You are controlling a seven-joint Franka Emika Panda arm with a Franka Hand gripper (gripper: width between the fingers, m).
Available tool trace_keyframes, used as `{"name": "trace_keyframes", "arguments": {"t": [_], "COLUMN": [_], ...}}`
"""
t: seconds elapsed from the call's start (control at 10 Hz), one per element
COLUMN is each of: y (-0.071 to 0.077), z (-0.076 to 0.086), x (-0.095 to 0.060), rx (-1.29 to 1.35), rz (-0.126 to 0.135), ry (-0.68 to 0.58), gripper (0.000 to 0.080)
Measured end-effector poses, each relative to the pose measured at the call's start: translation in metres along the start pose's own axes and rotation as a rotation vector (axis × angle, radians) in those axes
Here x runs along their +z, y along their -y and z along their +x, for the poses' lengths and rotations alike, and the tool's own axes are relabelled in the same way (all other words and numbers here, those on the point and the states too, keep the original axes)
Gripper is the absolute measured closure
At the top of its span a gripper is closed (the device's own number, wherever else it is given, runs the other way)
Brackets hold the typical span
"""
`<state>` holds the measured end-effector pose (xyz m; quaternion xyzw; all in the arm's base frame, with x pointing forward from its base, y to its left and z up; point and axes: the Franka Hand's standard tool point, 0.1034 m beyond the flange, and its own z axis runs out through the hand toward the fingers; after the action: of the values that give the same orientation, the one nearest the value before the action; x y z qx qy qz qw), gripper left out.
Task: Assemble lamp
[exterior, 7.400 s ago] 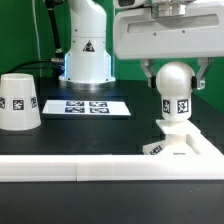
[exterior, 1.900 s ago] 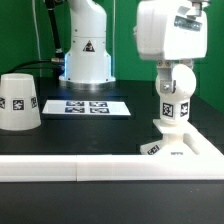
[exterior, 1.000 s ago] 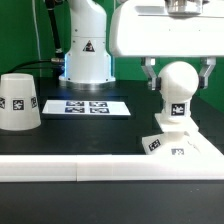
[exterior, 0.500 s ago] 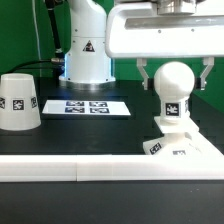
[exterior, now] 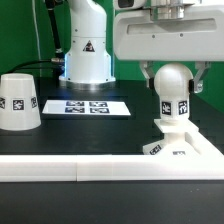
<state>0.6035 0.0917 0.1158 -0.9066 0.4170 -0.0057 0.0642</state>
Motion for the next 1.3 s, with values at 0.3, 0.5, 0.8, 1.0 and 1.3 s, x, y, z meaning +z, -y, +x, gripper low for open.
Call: {"name": "trace_keyframes", "arguments": {"t": [0.3, 0.5, 0.8, 1.0, 1.3], "y": [0.0, 0.002, 0.005, 0.009, 0.011], "z": [0.0, -0.002, -0.004, -0.007, -0.009], "x": [0.002, 0.003, 0.005, 0.006, 0.006], "rx": [0.215, 0.348, 0.521, 0.655, 0.71], "rz": [0.02, 0.011, 0.009, 0.015, 0.021], "ry": [0.03, 0.041, 0.053, 0.07, 0.083], "gripper": [0.0219, 0.0219, 0.0219, 0.0219, 0.0219]}}
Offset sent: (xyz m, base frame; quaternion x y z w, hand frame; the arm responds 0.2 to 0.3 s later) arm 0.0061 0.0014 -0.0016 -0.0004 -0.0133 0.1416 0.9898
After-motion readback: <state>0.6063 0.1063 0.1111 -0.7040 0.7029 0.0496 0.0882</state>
